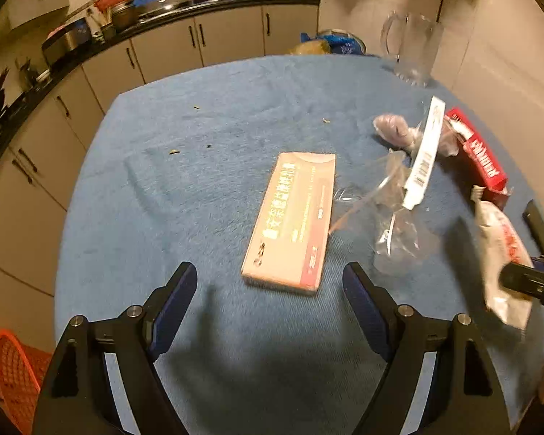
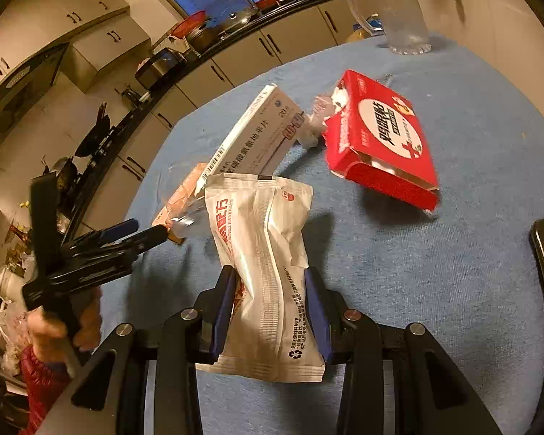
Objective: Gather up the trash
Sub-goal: 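Grasp the white pouch with right tool while left tool grasps the pink box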
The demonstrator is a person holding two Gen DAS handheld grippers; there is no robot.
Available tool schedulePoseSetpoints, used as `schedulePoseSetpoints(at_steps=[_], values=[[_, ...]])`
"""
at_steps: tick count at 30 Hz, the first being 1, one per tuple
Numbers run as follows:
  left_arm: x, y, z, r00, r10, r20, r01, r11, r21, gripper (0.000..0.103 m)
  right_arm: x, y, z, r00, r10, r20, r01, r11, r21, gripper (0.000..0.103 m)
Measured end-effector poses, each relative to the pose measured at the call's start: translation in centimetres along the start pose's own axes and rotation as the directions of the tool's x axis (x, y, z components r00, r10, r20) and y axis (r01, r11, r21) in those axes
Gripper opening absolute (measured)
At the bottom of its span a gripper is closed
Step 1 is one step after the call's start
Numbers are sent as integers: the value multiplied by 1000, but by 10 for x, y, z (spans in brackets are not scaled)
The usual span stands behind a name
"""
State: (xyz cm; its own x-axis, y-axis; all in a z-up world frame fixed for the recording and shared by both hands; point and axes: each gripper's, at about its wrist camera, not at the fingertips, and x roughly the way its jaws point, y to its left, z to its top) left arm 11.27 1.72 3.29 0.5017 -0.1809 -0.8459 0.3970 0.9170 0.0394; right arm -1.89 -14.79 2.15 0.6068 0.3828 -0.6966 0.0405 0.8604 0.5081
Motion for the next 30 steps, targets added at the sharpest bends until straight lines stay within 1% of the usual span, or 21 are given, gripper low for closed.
schedulePoseSetpoints(at_steps=[4,5,6,7,8,10,12,15,19,23,25,26,27,30], values=[[16,-3,6,1000,27,-5,-27,1000,14,81,2,-7,2,1000,12,-4,-12,1000,21,42],[17,-2,6,999,39,-7,-39,999,4,76,2,-7,1,1000,20,-6,-20,1000,22,42],[17,0,4,999,40,-8,-40,999,-9,66,1,-7,1,1000,24,-5,-24,1000,21,42],[17,1,3,999,30,-13,-31,999,-16,52,-1,-6,0,1000,26,-2,-26,1000,16,42],[17,2,0,1000,21,-21,-22,999,-28,53,-2,-4,-1,1000,27,0,-27,1000,13,42],[10,5,-7,999,41,-12,-42,998,-43,53,-3,-1,-2,999,33,-2,-33,999,8,42],[2,7,-17,999,46,-1,-46,998,-51,53,-4,2,-3,999,38,-1,-38,999,2,42],[-17,10,-39,999,37,10,-36,997,-74,53,-5,12,-8,999,52,-8,-53,998,-19,42],[-44,8,-84,999,31,21,-29,996,-89,53,-3,27,-19,997,67,-30,-69,996,-56,42],[-61,6,-119,1000,15,15,-14,996,-86,54,6,41,-28,995,73,-62,-78,993,-89,42],[-68,3,-130,1000,18,16,-18,998,-58,63,10,46,-32,995,72,-73,-79,992,-98,42],[-72,3,-134,999,31,24,-29,998,-52,66,12,47,-33,995,72,-76,-79,992,-98,42],[-78,3,-135,998,47,44,-45,998,-41,69,13,48,-34,994,72,-77,-80,992,-98,42],[-87,6,-125,996,54,75,-51,998,-32,75,13,50,-33,995,71,-68,-77,993,-92,42]])
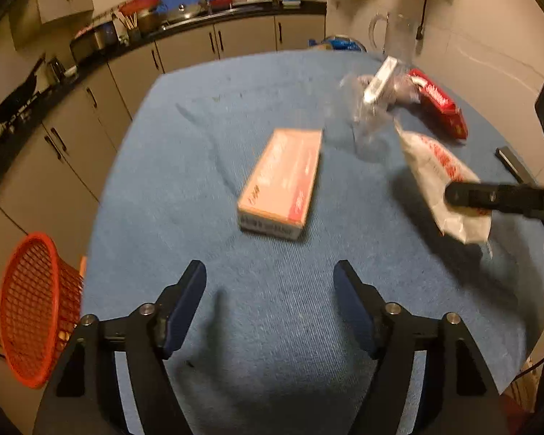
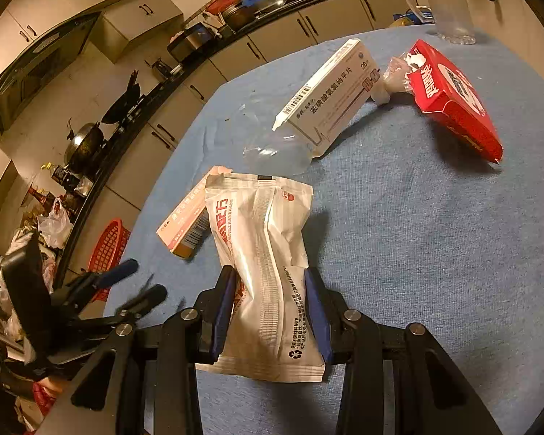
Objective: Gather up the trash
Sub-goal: 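Grasp the white pouch with right tool while left tool grasps the pink box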
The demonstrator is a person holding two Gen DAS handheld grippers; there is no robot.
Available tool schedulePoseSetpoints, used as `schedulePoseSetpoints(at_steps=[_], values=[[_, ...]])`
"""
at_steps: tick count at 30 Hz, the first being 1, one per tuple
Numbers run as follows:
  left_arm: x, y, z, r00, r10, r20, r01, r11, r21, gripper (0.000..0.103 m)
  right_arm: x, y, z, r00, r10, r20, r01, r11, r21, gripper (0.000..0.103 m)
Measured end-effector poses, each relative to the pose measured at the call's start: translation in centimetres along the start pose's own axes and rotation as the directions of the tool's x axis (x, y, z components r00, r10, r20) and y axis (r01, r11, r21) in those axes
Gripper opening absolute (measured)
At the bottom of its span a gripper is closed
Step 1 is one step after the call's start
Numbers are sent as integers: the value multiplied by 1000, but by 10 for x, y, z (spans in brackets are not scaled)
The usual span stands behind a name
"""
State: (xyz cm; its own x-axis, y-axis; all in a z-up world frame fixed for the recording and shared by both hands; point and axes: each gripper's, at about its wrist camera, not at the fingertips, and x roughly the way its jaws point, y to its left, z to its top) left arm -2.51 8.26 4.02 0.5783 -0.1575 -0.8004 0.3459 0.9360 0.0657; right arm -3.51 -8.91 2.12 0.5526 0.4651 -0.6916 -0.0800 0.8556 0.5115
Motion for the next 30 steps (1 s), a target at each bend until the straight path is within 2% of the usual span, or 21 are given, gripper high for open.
schedulePoseSetpoints(at_steps=[1,3,5,11,12,14,15,22,30], values=[[-1,1,6,1000,0,10,0,1000,-1,80,-1,0,0,1000,-1,4,1,1000,1,42],[1,-1,15,1000,6,19,-6,1000,15,84,-2,0,1,1000,-6,10,6,1000,0,42],[8,-2,25,999,22,27,-23,999,29,84,-3,-1,1,1000,-7,13,7,1000,6,42],[48,-3,52,999,25,-20,-25,999,32,84,-6,-5,1,1000,-17,19,17,1000,16,42],[52,-3,53,999,31,-23,-30,999,25,83,-6,-7,1,1000,-18,19,18,1000,21,42],[59,0,55,999,16,-36,-16,1000,-1,66,-7,-8,1,1000,-20,21,20,1000,23,42],[61,2,54,999,-1,-45,1,1000,-17,54,-7,-8,1,1000,-21,21,21,1000,23,42],[43,12,32,1000,-11,-4,10,995,-95,53,-4,-1,2,1000,-16,15,16,1000,12,42],[2,29,-3,997,33,71,-22,988,-150,52,8,30,-3,1000,-1,-3,1,999,-54,42]])
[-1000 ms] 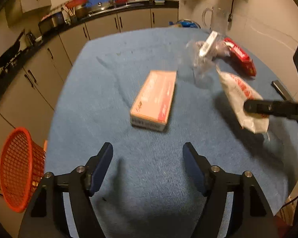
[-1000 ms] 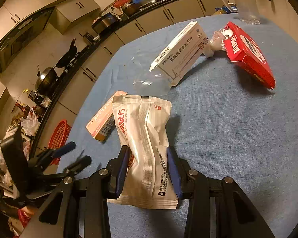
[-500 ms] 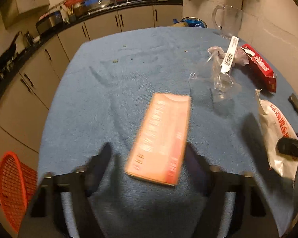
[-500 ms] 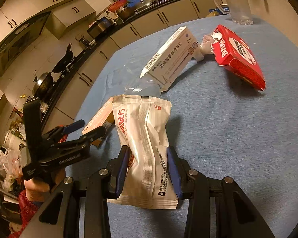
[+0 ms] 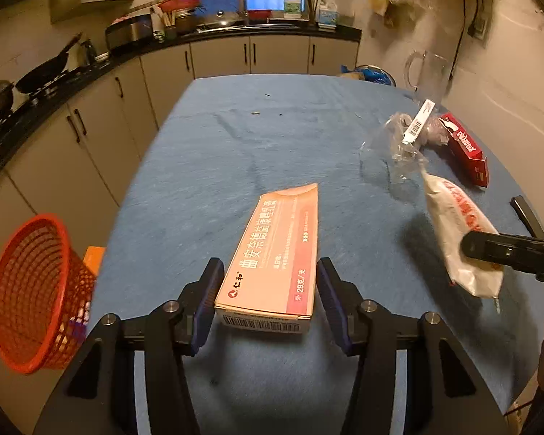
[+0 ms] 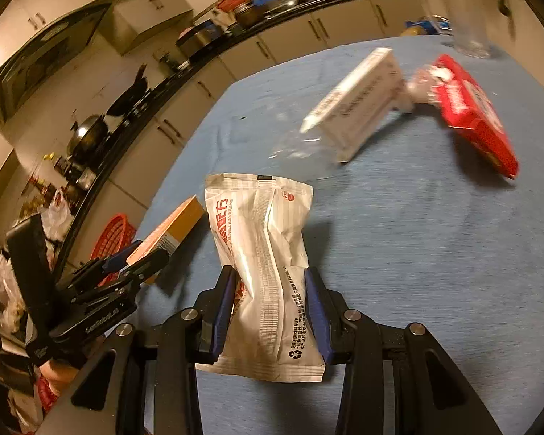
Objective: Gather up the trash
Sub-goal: 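Grasp the white pouch with right tool while left tool grasps the pink box, then carry pouch and pink box over the red basket and release both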
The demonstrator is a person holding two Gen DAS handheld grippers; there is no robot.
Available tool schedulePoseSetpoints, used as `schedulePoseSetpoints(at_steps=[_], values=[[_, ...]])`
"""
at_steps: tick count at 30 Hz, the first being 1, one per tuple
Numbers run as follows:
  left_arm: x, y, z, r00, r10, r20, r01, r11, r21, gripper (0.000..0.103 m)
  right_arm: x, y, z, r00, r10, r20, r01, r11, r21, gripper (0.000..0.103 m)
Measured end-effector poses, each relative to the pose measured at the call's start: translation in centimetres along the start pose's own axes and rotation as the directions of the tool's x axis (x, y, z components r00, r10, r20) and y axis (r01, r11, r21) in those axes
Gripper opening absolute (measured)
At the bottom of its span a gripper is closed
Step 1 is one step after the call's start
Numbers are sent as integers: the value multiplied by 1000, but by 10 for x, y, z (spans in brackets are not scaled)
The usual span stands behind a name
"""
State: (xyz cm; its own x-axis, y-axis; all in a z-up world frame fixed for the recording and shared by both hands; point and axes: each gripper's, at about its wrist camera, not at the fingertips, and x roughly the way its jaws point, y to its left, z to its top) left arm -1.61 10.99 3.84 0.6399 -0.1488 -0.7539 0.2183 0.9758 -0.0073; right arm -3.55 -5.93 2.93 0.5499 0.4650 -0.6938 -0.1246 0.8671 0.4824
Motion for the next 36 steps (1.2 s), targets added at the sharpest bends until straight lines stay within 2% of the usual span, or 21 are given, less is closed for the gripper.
schedulePoseSetpoints(at_steps=[5,9,12,18,21,22,29,36], values=[[-11,10,-9,1000,-1,10,2,1000,-13,51,11,19,-3,1000,14,-17,-15,999,-29,42],[-11,8,-14,1000,-10,-6,10,1000,13,51,15,26,-5,1000,6,-23,-7,999,-38,42],[-6,7,-15,999,-15,-34,16,999,29,52,15,28,-6,1000,2,-25,-3,999,-39,42],[10,0,-12,997,-13,-78,17,999,43,59,16,30,-6,1000,-1,-25,0,999,-38,42],[20,-2,-12,995,4,-96,0,999,40,56,14,27,-7,1000,-1,-21,0,999,-33,42],[20,-2,-13,995,3,-95,0,999,37,50,14,26,-7,1000,-1,-19,0,999,-33,42],[1,15,-16,999,-7,-33,6,1000,-26,50,11,31,-6,1000,-3,-17,3,999,-46,42],[-44,60,-20,998,29,48,-24,995,-97,50,20,63,3,998,37,-43,-42,994,-104,42]])
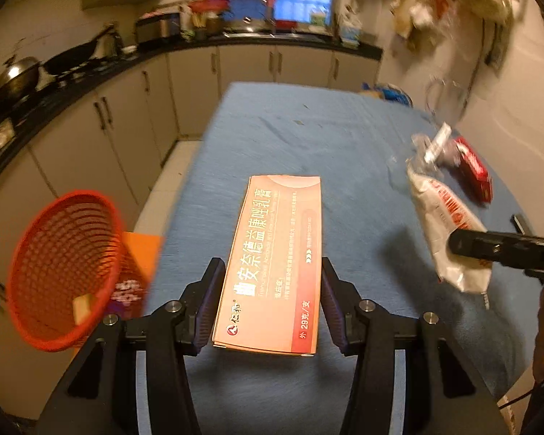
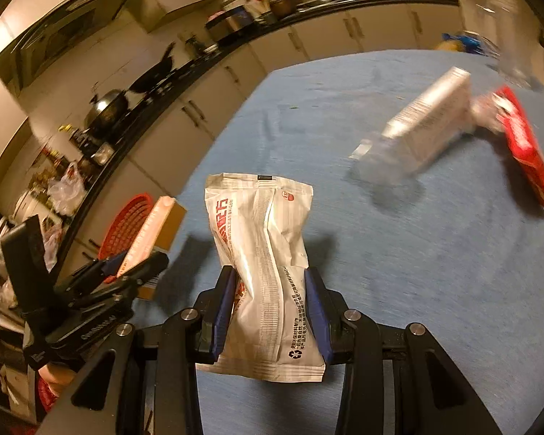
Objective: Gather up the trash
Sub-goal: 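Carry pouch and pink box over the red basket and release both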
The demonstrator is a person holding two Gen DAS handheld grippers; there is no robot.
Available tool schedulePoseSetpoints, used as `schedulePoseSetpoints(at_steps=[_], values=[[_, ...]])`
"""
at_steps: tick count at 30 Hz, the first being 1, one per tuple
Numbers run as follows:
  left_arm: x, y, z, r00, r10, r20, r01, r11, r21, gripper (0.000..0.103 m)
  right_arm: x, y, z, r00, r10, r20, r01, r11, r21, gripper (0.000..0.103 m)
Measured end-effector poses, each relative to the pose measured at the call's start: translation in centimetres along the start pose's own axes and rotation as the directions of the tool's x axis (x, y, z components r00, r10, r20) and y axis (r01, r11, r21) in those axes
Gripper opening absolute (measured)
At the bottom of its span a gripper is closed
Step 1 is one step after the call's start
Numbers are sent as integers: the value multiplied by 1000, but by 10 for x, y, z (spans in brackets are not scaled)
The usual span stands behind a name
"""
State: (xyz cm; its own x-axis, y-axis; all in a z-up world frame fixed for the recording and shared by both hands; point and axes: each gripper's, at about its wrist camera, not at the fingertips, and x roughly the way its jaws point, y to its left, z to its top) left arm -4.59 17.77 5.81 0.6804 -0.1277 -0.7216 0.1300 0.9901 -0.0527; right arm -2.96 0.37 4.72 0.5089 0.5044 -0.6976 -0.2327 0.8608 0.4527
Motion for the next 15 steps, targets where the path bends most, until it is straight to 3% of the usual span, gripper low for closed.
schedulePoseSetpoints(at_steps=[7,15], values=[[-47,76,-1,992,109,62,-102,989,-110,50,31,67,22,993,106,-60,-112,989,-100,42],[-65,159,-10,975,215,51,-198,952,-234,50,78,144,45,977,172,-124,-193,964,-183,42]])
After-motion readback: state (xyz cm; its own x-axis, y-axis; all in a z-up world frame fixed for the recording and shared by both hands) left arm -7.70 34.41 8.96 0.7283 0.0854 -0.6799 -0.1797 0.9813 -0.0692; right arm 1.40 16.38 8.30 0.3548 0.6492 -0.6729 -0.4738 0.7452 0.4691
